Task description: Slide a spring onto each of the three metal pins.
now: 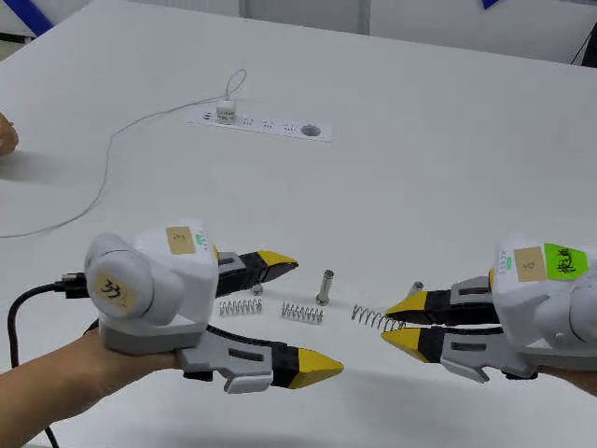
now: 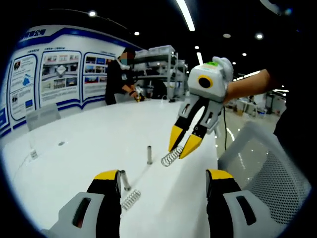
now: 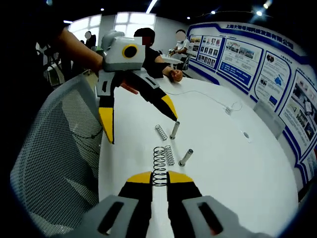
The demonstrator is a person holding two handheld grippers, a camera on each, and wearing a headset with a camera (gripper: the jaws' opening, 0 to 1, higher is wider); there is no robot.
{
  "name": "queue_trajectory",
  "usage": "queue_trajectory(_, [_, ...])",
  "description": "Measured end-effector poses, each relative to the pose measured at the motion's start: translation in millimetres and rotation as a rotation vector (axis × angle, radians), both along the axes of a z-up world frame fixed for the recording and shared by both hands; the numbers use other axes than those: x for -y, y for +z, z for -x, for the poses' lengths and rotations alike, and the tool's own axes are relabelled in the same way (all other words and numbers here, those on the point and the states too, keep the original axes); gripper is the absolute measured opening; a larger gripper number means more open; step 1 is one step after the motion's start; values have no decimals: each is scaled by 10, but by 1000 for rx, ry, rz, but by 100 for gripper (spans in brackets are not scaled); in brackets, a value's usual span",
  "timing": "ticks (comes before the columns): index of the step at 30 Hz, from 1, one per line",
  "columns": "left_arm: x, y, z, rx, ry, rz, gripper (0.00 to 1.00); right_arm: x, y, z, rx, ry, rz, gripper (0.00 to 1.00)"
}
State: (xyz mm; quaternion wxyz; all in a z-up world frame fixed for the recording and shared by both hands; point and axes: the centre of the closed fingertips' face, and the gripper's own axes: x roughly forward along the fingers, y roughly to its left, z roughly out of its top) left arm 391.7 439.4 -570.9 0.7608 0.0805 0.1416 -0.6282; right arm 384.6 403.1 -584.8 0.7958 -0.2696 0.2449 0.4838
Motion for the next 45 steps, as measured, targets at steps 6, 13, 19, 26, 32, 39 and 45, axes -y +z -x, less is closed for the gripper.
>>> queue_trajectory(6, [56,-9,5,-10,-16,-4,49,-130,-12,41,8,48,31,11])
queue_trajectory(13, [79,-23,87,19,-67,-30,39,-267,11,72,8,85,24,11])
queue_trajectory(19, [68,-42,126,25,-83,-47,34,-349,21,102,8,110,15,11])
queue_trajectory(26, [71,-54,207,26,-127,-59,26,-383,4,131,14,129,18,11])
queue_trajectory(32, [52,-132,217,67,-150,-115,21,-381,-16,163,8,140,20,11])
queue_trajectory(39, [52,-129,206,82,-155,-124,15,-387,-19,168,3,139,10,11])
queue_trajectory(45, [50,-141,230,113,-175,-140,13,-388,-29,186,1,145,16,11])
